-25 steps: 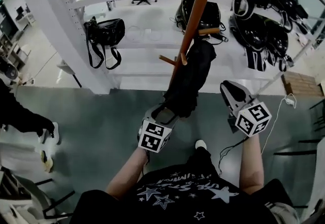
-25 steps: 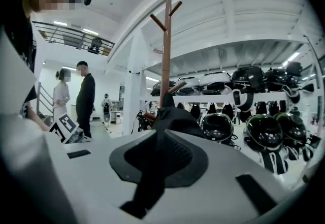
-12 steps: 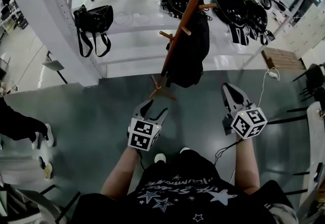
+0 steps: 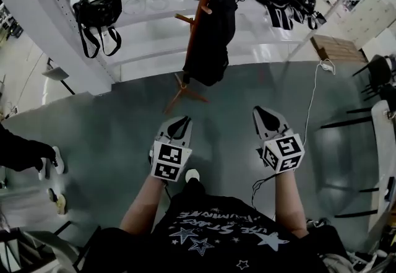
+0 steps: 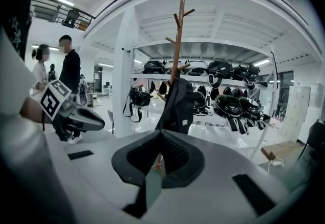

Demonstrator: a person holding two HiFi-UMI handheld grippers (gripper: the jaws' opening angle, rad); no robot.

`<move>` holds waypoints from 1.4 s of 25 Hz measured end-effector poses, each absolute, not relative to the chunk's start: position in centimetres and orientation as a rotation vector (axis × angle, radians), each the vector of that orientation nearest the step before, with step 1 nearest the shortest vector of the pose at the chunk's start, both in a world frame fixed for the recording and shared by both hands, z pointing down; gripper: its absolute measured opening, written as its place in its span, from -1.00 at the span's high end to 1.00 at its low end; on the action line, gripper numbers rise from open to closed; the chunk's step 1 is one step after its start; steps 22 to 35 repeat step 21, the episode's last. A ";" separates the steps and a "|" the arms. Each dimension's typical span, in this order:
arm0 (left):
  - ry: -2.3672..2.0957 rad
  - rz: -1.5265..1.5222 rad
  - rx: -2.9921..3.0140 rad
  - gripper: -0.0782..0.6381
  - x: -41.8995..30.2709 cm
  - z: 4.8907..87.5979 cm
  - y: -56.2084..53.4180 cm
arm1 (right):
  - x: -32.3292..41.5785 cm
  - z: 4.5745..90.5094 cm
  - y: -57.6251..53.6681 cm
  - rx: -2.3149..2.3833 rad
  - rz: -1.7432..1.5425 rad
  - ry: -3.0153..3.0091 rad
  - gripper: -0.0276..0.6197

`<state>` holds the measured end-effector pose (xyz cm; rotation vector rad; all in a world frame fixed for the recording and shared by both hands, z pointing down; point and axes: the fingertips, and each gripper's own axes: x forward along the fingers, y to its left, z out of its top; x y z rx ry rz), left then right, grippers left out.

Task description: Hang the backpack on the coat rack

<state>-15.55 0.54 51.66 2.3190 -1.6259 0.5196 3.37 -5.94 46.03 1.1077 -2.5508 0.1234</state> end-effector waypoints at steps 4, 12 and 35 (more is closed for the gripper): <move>-1.576 0.566 2.327 0.70 -12.4 52.2 2.7 | 5.3 46.7 -2.7 1.106 0.188 -2.566 0.88; -1.549 0.607 2.355 0.70 -6.9 50.8 8.1 | 10.1 46.2 3.6 1.133 0.233 -2.574 0.88; -1.622 0.619 2.371 0.70 -2.9 48.0 14.2 | 14.3 43.9 10.4 1.127 0.204 -2.611 0.88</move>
